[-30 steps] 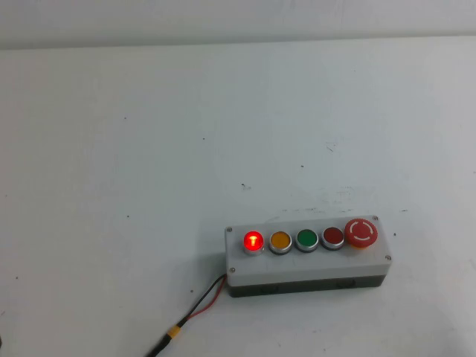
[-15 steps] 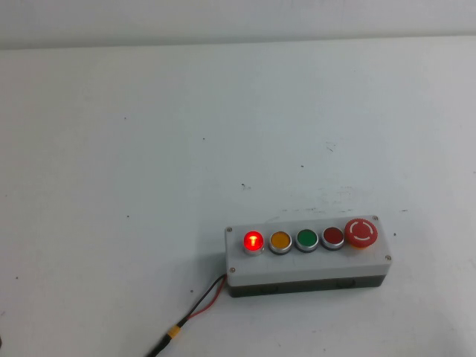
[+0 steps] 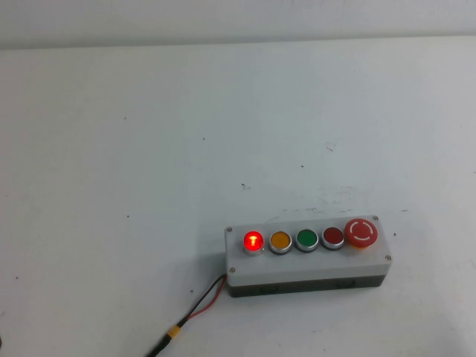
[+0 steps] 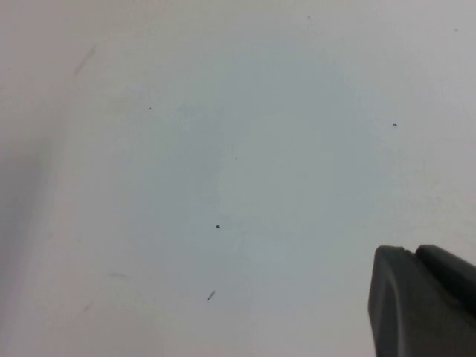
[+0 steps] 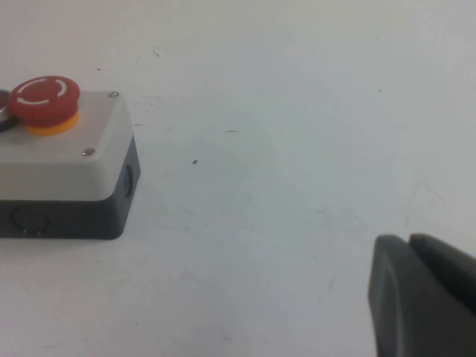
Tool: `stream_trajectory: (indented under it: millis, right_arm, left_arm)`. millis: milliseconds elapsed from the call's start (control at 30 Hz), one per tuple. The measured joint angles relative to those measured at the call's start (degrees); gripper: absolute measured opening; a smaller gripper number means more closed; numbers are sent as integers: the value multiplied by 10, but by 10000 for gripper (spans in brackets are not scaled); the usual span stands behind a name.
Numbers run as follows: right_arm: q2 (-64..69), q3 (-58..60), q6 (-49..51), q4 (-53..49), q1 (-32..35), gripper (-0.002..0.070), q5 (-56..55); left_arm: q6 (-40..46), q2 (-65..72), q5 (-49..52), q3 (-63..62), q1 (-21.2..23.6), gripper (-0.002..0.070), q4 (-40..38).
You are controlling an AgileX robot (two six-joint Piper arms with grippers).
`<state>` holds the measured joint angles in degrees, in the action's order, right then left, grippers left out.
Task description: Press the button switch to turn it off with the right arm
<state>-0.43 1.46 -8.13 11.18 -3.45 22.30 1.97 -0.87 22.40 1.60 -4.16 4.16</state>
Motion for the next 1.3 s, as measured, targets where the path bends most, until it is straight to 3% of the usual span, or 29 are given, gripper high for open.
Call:
stream_trajectory:
  millis: [967,1300]
  right_arm:
    - [0,0,0,2,0,-16,-15]
    - [0,0,0,158,0,-16,-363]
  left_arm:
    - [0,0,0,0,0,-2,0]
    - [0,0,0,0,0,-2,0]
